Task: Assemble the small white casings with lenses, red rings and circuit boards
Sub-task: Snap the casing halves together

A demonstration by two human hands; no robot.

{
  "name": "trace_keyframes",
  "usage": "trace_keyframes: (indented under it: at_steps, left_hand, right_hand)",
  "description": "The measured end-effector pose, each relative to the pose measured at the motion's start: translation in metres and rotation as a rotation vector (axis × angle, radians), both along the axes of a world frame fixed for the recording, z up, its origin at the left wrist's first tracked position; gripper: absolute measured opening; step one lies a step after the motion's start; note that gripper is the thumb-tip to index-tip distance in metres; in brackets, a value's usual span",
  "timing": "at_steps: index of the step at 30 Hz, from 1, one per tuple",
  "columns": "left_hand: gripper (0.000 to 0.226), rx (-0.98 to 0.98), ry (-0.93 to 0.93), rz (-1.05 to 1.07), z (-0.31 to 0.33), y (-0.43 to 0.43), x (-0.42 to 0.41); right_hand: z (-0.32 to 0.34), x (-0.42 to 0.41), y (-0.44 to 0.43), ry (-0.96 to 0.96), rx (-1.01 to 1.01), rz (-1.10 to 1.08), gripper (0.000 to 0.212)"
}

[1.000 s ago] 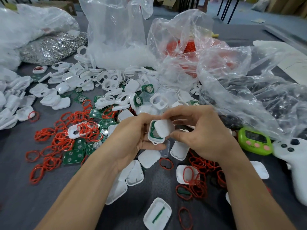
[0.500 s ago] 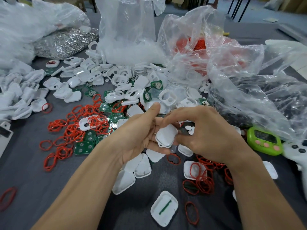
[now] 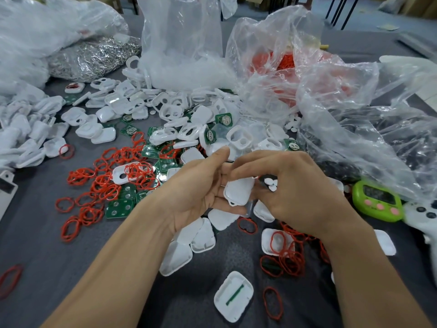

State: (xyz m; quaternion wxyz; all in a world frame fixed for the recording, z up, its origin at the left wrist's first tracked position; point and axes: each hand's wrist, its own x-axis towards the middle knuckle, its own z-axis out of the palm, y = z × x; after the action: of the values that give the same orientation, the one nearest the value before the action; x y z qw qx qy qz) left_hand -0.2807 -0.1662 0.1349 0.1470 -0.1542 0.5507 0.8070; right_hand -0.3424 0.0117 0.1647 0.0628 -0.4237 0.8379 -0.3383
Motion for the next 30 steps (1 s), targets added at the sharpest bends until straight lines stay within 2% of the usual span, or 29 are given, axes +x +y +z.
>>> trace_keyframes:
  at_steps: [4, 7, 9, 10, 12, 14, 20, 23, 30]
  left_hand:
    - [0.051, 0.04, 0.027, 0.013, 0.001, 0.001, -0.001]
    - [0.036, 0.035, 0.053, 0.011, 0.001, 0.001, -0.001]
    - [0.032, 0.017, 0.07, 0.033, 0.0, 0.0, -0.001]
    - [0.032, 0.011, 0.074, 0.045, -0.001, 0.0, -0.001]
    - [0.031, 0.003, 0.084, 0.057, -0.001, -0.001, -0.002]
    - [0.03, 0.026, 0.092, 0.075, -0.002, -0.002, -0.002]
    - [0.031, 0.124, 0.16, 0.076, -0.002, -0.003, -0.002]
    - [0.031, 0.144, 0.203, 0.033, -0.002, -0.004, -0.002]
    - [0.035, 0.157, 0.28, -0.025, -0.004, -0.005, 0.0]
  right_hand:
    - [-0.005, -0.003, 0.004, -0.047, -0.203, -0.166, 0.056]
    - [-0.013, -0.008, 0.007, -0.172, -0.382, -0.401, 0.035]
    - [-0.018, -0.009, 0.005, -0.328, -0.38, -0.515, 0.015]
    - [-0.02, -0.007, 0.002, -0.432, -0.359, -0.535, 0.012]
    - [-0.022, -0.004, -0.006, -0.634, -0.377, -0.531, 0.021]
    - [-0.021, -0.003, -0.009, -0.752, -0.404, -0.508, 0.021]
    - [-0.019, -0.002, -0.009, -0.917, -0.419, -0.451, 0.019]
    - [-0.018, 0.0, -0.01, -0.932, -0.423, -0.42, 0.019]
    - [-0.016, 0.004, -0.009, -0.835, -0.541, -0.341, 0.009]
